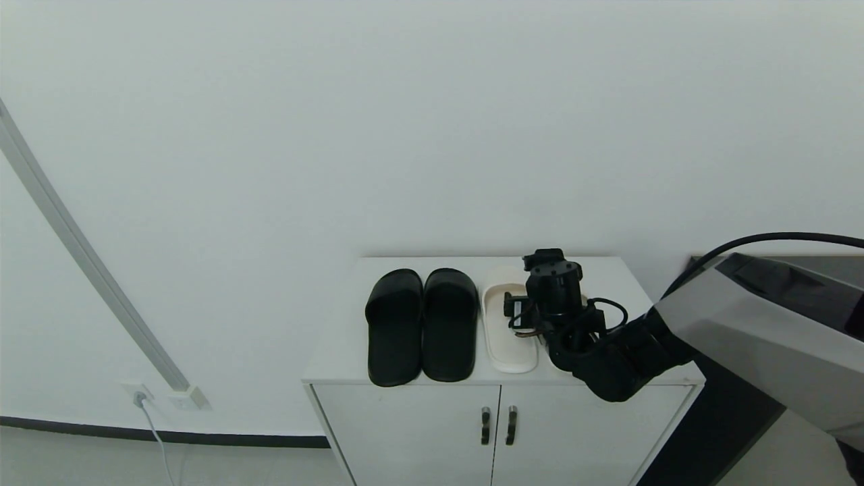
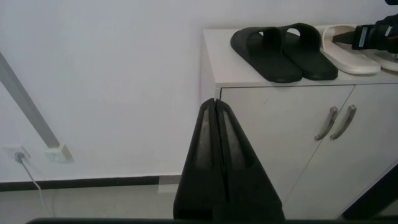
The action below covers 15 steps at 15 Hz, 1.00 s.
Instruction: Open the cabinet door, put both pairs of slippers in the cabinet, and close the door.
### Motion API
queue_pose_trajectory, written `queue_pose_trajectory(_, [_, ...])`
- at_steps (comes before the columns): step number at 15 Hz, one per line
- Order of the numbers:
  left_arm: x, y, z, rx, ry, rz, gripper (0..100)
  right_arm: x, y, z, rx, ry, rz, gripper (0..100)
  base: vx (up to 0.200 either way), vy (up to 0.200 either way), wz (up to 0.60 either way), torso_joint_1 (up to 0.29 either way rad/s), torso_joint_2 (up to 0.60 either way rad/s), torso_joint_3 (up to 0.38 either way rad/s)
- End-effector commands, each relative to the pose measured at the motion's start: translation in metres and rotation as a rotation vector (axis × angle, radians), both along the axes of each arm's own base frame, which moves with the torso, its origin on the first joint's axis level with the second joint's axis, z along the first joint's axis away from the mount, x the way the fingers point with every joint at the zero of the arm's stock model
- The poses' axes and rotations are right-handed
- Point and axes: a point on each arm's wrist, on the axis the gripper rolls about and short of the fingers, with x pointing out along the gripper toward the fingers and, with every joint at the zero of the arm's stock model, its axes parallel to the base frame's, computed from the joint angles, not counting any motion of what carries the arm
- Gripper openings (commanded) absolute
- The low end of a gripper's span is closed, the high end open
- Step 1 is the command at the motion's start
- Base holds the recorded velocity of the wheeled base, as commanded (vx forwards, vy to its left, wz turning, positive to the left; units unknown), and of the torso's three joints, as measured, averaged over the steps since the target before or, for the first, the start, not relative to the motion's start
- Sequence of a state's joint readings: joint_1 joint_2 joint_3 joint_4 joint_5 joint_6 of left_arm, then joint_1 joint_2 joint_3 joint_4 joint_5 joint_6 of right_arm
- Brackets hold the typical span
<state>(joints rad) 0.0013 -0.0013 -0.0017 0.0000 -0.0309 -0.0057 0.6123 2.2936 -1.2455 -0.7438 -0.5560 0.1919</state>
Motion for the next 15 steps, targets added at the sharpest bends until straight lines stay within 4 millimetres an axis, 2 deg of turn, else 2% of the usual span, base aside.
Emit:
queue_pose_trajectory(1, [0.0,0.0,0.0,0.0,0.001,0.0,0,0.002,-0.002,-0.002,-0.001,0.003,-0.003,0,0.0,0.0,0.0,0.0,0.0,0.0])
queue_pose_trajectory(7, [0.0,0.0,0.0,-0.007,0.002,0.0,0,0.004,-0.006,0.003,0.011,-0.011,-0.006,0,0.0,0.0,0.0,0.0,0.0,0.0])
queue_pose_trajectory(9, [0.0,0.0,0.0,-0.007,0.002,0.0,0,-0.001,-0.008,0.02,0.028,-0.042,-0.007,0,0.0,0.0,0.0,0.0,0.0,0.0])
queue_pose_trajectory(11, [0.0,0.0,0.0,-0.007,0.002,0.0,0,-0.014,-0.017,0.048,0.023,-0.082,0.005,0,0.0,0.0,0.0,0.0,0.0,0.0])
queue_pose_trajectory(13, [0.0,0.0,0.0,-0.014,0.002,0.0,0,-0.035,-0.024,0.072,0.006,-0.111,0.046,0,0.0,0.0,0.0,0.0,0.0,0.0])
queue_pose_trajectory(14, [0.0,0.0,0.0,-0.014,0.002,0.002,0,-0.042,-0.024,0.076,0.003,-0.11,0.069,0,0.0,0.0,0.0,0.0,0.0,0.0])
queue_pose_trajectory(15, [0.0,0.0,0.0,-0.016,0.002,0.002,0,-0.066,-0.027,0.082,-0.015,-0.097,0.143,0,0.0,0.0,0.0,0.0,0.0,0.0])
